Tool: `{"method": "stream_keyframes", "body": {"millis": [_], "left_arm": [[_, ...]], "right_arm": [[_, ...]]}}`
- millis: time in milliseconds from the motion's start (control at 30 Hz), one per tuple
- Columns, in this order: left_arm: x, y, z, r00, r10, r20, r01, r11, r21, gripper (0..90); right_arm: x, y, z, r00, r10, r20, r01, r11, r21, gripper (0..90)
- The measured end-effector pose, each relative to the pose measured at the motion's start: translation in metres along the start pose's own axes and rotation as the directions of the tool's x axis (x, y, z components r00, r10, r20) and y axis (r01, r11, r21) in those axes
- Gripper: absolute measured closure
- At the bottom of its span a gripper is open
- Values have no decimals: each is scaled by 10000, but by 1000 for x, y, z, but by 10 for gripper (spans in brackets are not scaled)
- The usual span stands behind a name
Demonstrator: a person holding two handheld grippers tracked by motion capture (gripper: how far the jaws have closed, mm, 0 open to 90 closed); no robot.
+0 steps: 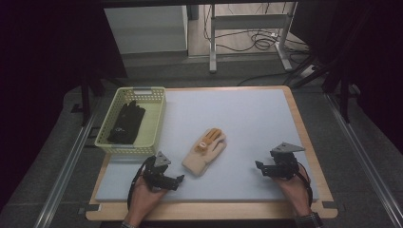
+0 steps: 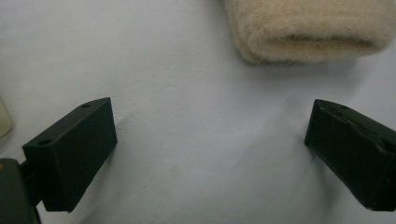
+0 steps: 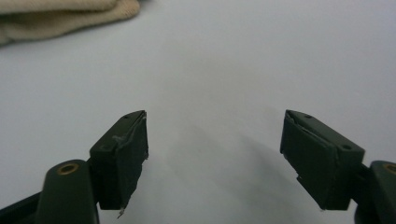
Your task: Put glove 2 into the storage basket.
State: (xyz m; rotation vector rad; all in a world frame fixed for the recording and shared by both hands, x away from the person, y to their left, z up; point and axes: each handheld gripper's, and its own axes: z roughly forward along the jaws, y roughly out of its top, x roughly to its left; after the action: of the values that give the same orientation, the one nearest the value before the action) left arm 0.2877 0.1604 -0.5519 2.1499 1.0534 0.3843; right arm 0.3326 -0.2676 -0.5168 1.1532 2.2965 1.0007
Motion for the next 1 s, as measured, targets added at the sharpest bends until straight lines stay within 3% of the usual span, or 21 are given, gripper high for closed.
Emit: {"method": "stream_keyframes", "body": {"millis": [300,467,1000], "left_arm": [[0,0,0,10000,29,-5,-29,10000,26,26],[0,0,0,10000,42,-10,-42,10000,21,26],[1,1,0,10000,-39,35,38,10000,40,29]], "right_arm": [[-7,-10,4,9996,-141,248,130,9990,427,178],[-9,-14,5,9997,-115,196,111,9998,182,155],[-8,-15,5,9995,-175,276,171,9997,156,149]]}}
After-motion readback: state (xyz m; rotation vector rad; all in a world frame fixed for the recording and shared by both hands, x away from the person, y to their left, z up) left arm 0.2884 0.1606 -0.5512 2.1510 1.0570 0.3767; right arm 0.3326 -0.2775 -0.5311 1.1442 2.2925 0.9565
